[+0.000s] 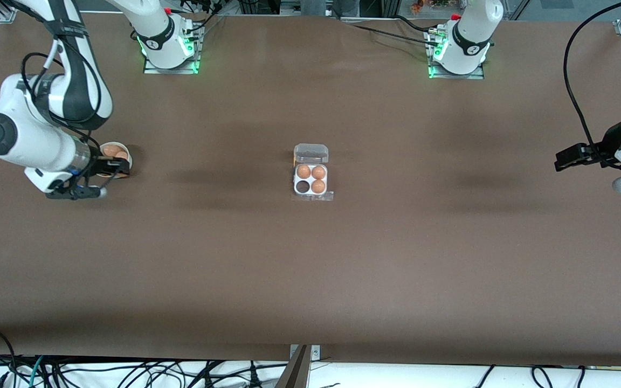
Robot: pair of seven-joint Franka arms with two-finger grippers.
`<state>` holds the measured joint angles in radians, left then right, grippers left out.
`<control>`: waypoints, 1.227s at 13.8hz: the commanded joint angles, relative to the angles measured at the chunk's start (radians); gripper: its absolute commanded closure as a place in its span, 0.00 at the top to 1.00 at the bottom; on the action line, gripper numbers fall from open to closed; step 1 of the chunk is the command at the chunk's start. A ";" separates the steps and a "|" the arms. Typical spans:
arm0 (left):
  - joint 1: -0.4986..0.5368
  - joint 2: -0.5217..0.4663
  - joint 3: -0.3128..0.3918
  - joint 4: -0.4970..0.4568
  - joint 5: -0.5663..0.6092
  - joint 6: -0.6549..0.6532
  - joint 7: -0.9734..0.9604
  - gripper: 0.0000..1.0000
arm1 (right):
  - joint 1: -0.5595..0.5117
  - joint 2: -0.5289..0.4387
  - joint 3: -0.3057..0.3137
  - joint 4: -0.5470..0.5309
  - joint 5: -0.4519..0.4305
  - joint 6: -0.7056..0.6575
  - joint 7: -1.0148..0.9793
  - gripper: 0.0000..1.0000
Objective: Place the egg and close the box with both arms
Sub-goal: 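Carry the egg with the right gripper to the plastic egg box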
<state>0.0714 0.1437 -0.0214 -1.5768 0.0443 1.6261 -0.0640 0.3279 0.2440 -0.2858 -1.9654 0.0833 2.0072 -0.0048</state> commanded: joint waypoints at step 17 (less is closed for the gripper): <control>-0.007 0.013 0.000 0.031 -0.001 -0.029 -0.008 1.00 | 0.553 0.492 0.002 0.617 0.294 -0.025 0.936 0.28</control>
<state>0.0693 0.1448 -0.0247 -1.5768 0.0443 1.6215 -0.0664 0.8700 0.6959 -0.2712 -1.4207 0.3539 1.9988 0.9033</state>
